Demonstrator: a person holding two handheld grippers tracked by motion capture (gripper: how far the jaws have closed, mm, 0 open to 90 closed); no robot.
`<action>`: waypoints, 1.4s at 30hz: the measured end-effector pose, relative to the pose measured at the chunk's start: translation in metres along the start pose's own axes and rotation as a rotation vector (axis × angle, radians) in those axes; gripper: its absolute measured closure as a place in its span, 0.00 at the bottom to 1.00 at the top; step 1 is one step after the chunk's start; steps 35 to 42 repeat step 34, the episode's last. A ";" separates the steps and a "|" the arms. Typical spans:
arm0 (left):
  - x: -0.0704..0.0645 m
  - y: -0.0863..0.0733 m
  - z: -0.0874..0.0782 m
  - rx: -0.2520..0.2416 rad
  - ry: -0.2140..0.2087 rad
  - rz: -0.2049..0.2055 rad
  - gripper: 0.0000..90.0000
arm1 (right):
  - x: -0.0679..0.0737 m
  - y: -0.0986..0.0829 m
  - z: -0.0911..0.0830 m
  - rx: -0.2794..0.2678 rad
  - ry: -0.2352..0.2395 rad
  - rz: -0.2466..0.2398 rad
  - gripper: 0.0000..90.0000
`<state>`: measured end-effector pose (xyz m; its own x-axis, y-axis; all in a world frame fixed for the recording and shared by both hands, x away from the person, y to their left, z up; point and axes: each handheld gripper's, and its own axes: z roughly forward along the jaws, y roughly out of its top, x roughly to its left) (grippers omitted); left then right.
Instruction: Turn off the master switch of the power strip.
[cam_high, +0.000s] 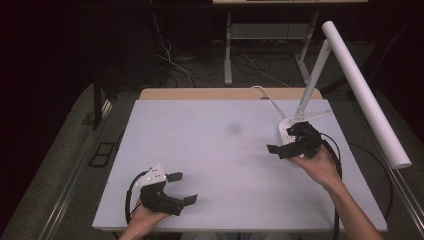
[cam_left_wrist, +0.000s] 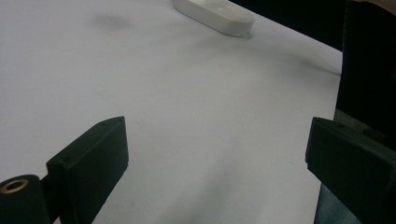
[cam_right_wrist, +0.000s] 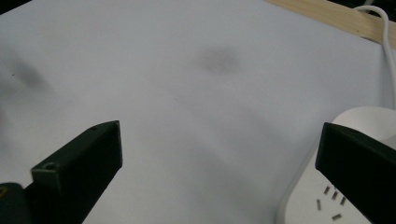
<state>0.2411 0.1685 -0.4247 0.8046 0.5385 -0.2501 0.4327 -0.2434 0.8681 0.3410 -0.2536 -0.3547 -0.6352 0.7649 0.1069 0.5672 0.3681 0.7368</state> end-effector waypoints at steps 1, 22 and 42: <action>0.000 0.000 0.000 0.000 0.000 0.001 0.06 | 0.001 -0.002 -0.001 -0.003 0.000 0.003 0.00; 0.002 0.000 0.000 0.004 0.011 0.001 0.06 | 0.025 -0.073 -0.023 -0.057 0.039 0.053 0.00; 0.002 0.000 0.000 0.001 0.017 -0.005 0.06 | 0.035 -0.111 -0.029 -0.105 0.004 0.064 0.00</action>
